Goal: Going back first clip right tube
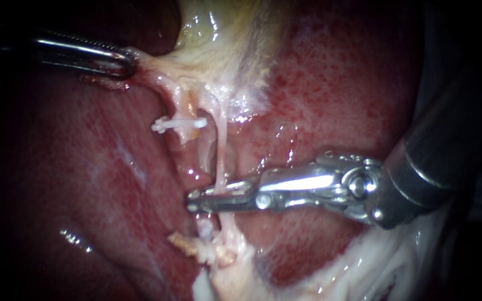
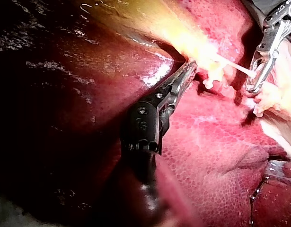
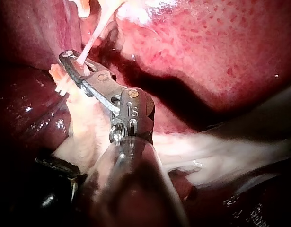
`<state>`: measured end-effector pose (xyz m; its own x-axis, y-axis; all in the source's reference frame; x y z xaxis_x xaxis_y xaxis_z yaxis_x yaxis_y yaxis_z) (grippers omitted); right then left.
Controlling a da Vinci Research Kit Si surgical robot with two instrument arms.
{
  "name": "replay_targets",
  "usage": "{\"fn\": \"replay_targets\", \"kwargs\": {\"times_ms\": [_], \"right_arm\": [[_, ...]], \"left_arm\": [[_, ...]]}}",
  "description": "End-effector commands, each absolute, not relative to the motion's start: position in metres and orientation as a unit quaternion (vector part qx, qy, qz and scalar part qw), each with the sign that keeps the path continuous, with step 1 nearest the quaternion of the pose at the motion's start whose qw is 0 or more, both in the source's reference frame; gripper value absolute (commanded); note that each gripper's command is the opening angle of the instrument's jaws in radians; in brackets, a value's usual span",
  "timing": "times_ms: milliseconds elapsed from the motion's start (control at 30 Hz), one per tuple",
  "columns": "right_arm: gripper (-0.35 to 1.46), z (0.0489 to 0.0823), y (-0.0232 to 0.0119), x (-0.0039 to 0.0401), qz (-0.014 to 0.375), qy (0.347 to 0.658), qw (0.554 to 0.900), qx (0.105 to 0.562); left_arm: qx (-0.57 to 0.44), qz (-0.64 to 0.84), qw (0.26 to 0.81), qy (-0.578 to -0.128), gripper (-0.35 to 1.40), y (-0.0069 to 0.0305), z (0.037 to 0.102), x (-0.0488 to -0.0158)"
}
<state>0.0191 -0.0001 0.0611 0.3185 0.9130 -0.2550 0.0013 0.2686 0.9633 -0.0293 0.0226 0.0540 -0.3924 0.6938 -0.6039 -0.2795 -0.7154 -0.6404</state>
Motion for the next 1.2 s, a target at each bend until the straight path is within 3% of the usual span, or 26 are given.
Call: {"fn": "replay_targets", "kwargs": {"times_ms": [33,100,167,233,667,967,1200], "right_arm": [[-0.22,0.0611,-0.0002,0.0190,0.352,0.465,0.647,0.491],[0.13,0.0612,-0.0003,0.0190,0.348,0.468,0.649,0.488],[0.35,0.0615,-0.0003,0.0191,0.346,0.475,0.654,0.476],[0.44,0.0618,-0.0003,0.0192,0.347,0.482,0.657,0.463],[0.50,0.0634,-0.0003,0.0169,0.280,0.486,0.749,0.353],[0.50,0.0648,-0.0002,0.0153,0.277,0.484,0.754,0.347],[0.50,0.0641,-0.0002,0.0133,0.213,0.484,0.796,0.293]], "left_arm": [[-0.460,0.803,0.303,-0.225,-0.35,0.0226,0.0539,-0.0293],[-0.460,0.803,0.303,-0.225,-0.35,0.0226,0.0539,-0.0293],[-0.460,0.803,0.303,-0.225,-0.35,0.0226,0.0539,-0.0293],[-0.460,0.803,0.303,-0.225,-0.35,0.0226,0.0538,-0.0293],[-0.461,0.803,0.303,-0.226,-0.35,0.0227,0.0537,-0.0291],[-0.461,0.803,0.303,-0.226,-0.35,0.0228,0.0537,-0.0291],[-0.461,0.803,0.303,-0.226,-0.35,0.0228,0.0537,-0.0290]]}}
